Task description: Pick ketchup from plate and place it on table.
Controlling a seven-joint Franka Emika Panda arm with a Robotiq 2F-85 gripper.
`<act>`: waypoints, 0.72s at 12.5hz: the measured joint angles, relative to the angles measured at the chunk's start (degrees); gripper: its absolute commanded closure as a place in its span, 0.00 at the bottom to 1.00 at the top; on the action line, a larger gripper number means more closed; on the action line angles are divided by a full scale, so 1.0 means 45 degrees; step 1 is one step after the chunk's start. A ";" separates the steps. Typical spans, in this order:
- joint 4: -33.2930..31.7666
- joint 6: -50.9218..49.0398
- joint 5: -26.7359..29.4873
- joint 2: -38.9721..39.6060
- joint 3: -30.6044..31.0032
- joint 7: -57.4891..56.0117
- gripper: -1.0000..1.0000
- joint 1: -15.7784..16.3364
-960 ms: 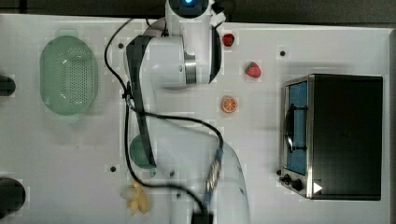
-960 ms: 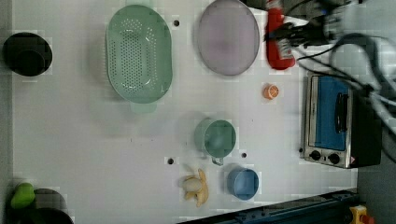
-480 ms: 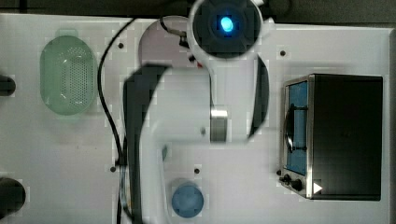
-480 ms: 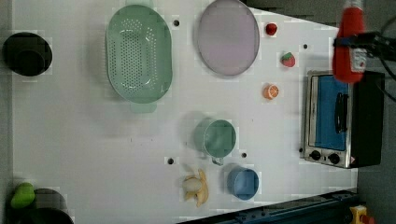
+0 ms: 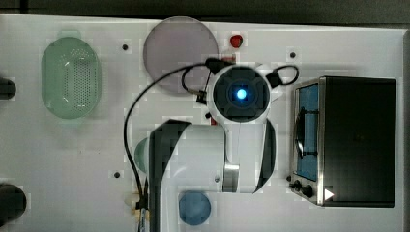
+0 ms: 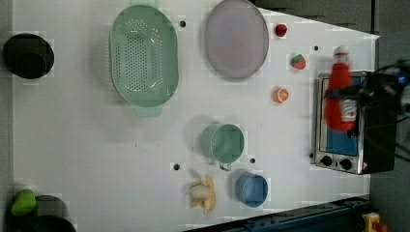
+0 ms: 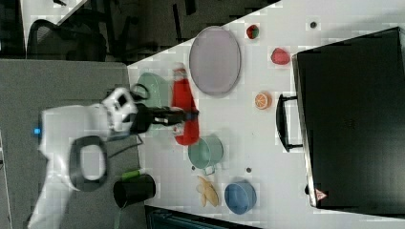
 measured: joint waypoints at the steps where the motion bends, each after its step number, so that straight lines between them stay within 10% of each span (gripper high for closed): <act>1: -0.0696 0.0566 -0.0015 0.0146 -0.0040 0.0000 0.41 -0.0019; 9: -0.3158 0.3699 0.0047 0.2890 -0.0120 0.0000 0.39 -0.0104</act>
